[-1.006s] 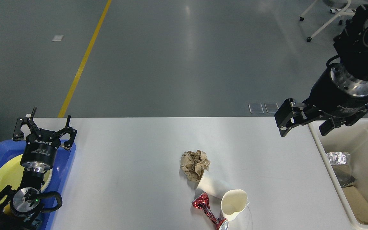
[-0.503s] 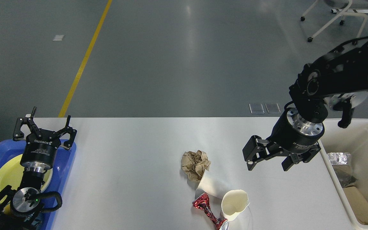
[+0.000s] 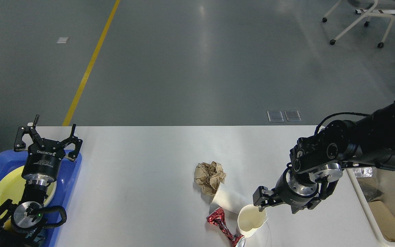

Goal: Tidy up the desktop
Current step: 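Lower the right gripper onto the white paper cup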

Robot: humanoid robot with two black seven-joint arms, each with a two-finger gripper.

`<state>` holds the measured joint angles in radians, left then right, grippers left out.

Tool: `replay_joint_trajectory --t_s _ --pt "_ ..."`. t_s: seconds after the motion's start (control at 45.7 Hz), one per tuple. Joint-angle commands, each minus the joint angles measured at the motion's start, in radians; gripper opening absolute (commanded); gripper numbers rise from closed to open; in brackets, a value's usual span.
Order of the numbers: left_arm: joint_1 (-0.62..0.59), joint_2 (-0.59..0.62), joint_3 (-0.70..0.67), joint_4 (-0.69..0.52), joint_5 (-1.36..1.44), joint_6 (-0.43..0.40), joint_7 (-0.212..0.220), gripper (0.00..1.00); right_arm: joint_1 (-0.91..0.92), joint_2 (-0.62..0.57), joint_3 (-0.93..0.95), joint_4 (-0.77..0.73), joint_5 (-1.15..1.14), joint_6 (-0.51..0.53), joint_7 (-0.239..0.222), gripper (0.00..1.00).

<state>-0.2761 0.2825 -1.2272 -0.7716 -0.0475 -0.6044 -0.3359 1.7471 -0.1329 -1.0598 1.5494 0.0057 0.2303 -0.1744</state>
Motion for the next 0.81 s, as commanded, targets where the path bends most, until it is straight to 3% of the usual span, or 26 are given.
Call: replay_joint_trajectory --t_s 0.0,0.262,0.525,0.634,0.7,0.787 --pt "0.000 0.000 0.000 -0.002 0.000 0.000 0.000 0.96 -0.032 0.007 0.001 -0.026 0.010 -0.003 0.001 0.93" --pt "0.000 0.000 0.000 -0.002 0.000 0.000 0.000 0.96 -0.075 0.050 0.003 -0.040 0.057 -0.025 0.001 0.92" --pt "0.000 0.000 0.000 0.000 0.000 0.000 0.000 0.96 -0.185 0.090 0.015 -0.146 0.080 -0.054 0.001 0.88" --pt "0.000 0.000 0.000 0.000 0.000 0.000 0.000 0.96 -0.210 0.098 0.034 -0.153 0.085 -0.057 0.001 0.80" --pt "0.000 0.000 0.000 0.000 0.000 0.000 0.000 0.96 -0.210 0.098 0.040 -0.153 0.086 -0.051 0.001 0.70" --pt "0.000 0.000 0.000 0.000 0.000 0.000 0.000 0.96 -0.209 0.098 0.040 -0.153 0.086 -0.043 0.001 0.36"
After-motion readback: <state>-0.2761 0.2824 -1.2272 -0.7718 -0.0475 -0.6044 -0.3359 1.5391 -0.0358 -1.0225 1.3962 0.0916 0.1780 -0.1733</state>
